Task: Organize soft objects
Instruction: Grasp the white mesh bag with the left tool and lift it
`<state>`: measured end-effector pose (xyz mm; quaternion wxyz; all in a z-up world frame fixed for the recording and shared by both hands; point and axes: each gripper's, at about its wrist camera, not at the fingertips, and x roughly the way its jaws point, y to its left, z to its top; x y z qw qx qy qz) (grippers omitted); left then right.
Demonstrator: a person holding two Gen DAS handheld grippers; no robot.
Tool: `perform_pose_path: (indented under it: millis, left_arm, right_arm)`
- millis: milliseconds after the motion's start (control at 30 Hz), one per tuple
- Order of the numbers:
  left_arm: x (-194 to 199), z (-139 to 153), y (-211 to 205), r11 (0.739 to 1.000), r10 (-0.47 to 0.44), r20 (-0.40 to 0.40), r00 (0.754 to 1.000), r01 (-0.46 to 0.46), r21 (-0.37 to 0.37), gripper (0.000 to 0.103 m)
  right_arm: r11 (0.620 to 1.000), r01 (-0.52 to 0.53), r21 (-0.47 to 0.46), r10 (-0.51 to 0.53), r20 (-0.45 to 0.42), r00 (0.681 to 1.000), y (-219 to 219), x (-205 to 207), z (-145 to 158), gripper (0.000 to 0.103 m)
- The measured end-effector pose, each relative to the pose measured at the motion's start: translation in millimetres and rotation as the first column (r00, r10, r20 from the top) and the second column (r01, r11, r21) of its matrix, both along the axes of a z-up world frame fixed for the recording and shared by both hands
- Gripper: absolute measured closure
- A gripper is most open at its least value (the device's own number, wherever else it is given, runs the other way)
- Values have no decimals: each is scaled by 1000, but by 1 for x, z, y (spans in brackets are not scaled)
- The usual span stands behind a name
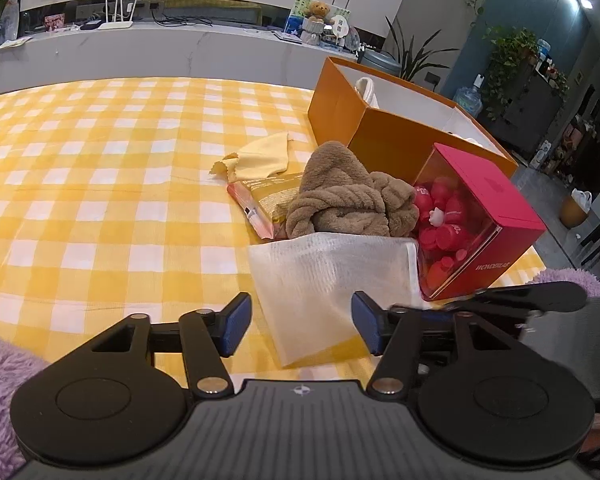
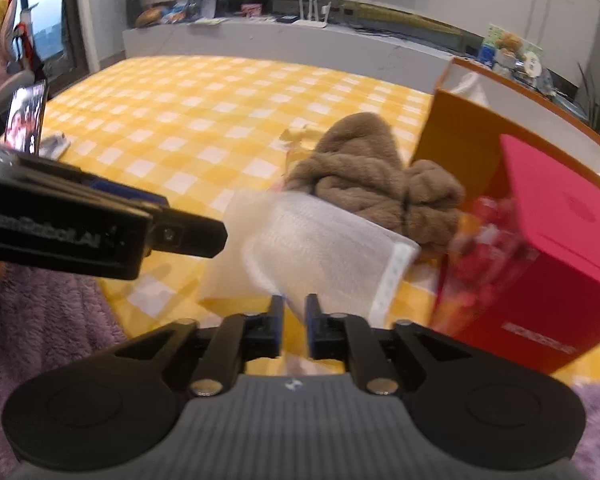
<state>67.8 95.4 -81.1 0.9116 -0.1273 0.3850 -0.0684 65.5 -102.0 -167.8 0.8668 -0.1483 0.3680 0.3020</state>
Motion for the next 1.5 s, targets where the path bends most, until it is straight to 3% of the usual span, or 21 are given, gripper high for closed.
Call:
perform_pose_path:
  millis: [67,167,367,567,667,767,867,1000,1100,1200,1267,1333,1500]
  left_arm:
    - [4,0,-3,1000,-3,4,1000,3,0,26]
    - [18,-5,-9,999,-36,-8,999,36,13,17]
    - [48,-29,-12,999,-31,-125,992,32,2,16]
    - [57,-40,-13,994,-69,-135,988,56,-93,16]
    - [64,-47,-17,989,-92,-167,982,70,-130,22]
    - [63,-47,-18,989,-76,-147,986,56,-135,23]
    - [56,-36,-18,995,-57,-74,996,50,-87,25]
    - [53,-16,-18,989,-137,-14,990,138,46,22]
    - [62,-7,-21,946,-271,-24,962,271,177,22]
    - [73,-6,-29,864,-419,-87,904,426,270,20]
    - [81,-11,-33,807,-498,-140,856,517,284,18]
    - [89,-19,-37,770,-541,-191,819,574,277,18]
    - [82,-32,-47,715,-609,-246,754,656,242,21]
  right_arm:
    - [999,36,28,-37,30,999,-12,-4,7,70]
    - [995,97,11,-98,85,992,-20,-1,9,70]
    - [991,115,-68,-112,47,993,-12,17,-17,82]
    - [993,107,-47,-108,-23,994,-10,27,-30,84]
    - [994,99,-47,-100,-21,995,-7,27,-33,84]
    - [994,101,-34,-102,-24,995,-8,26,-34,84]
    - [994,112,-17,-113,-33,993,-11,27,-32,88]
    - [989,148,17,-147,-25,989,-17,26,-27,89]
    - [987,159,18,-159,-12,987,-17,26,-27,88]
    - [987,158,19,-158,-18,987,-17,28,-29,88]
    - [986,162,25,-161,-24,987,-17,28,-30,88]
    - [985,169,33,-168,-31,985,-17,29,-30,88]
    - [981,188,44,-187,-36,982,-22,30,-29,85]
